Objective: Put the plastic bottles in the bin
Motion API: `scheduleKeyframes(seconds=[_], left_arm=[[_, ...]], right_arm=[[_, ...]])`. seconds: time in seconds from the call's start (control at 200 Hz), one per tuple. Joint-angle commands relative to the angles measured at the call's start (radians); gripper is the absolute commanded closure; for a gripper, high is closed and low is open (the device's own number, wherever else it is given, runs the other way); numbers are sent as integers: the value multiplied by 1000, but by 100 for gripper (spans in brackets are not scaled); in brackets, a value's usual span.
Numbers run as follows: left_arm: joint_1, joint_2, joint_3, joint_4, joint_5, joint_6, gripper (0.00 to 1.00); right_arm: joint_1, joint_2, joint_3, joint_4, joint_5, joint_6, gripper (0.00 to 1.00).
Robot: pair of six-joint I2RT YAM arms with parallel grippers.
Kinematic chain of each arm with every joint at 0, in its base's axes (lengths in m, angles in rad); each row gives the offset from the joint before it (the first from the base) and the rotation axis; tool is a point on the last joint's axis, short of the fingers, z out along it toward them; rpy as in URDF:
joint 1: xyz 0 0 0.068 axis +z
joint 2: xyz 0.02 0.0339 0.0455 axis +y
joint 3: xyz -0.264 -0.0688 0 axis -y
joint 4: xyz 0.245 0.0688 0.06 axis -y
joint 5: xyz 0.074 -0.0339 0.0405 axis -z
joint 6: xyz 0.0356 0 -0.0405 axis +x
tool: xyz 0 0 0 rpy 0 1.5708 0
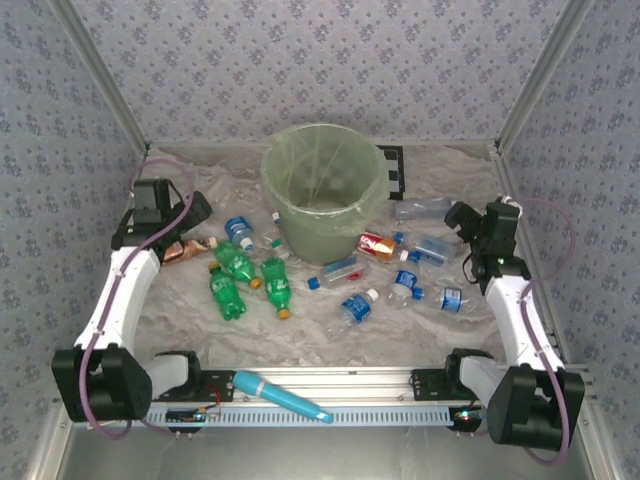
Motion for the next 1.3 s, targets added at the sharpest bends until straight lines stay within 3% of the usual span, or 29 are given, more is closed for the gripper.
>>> scheduleKeyframes(seconds=[0.0, 0.265, 0.425, 0.66, 1.0, 1.294], left_arm=[[-44, -35, -9, -40, 41, 12, 0], [-122, -77, -32, -115, -60, -9, 0], [-168, -135, -74, -115, -83, -31, 0], [-181, -210, -86, -122, -22, -22, 0], [-199, -223, -60, -172, -26, -28, 0], [-207, -220, -20, -220, -30, -40, 0]], right_arm=[[4, 71, 96, -126, -63, 6, 1], [19, 385, 319, -216, -182, 116, 0], [33, 570, 435, -196, -248, 261, 11], [55, 768, 571, -180, -262, 442, 16], [57, 914, 610, -148, -245, 590, 18], [42, 995, 615, -95, -303, 646, 25]])
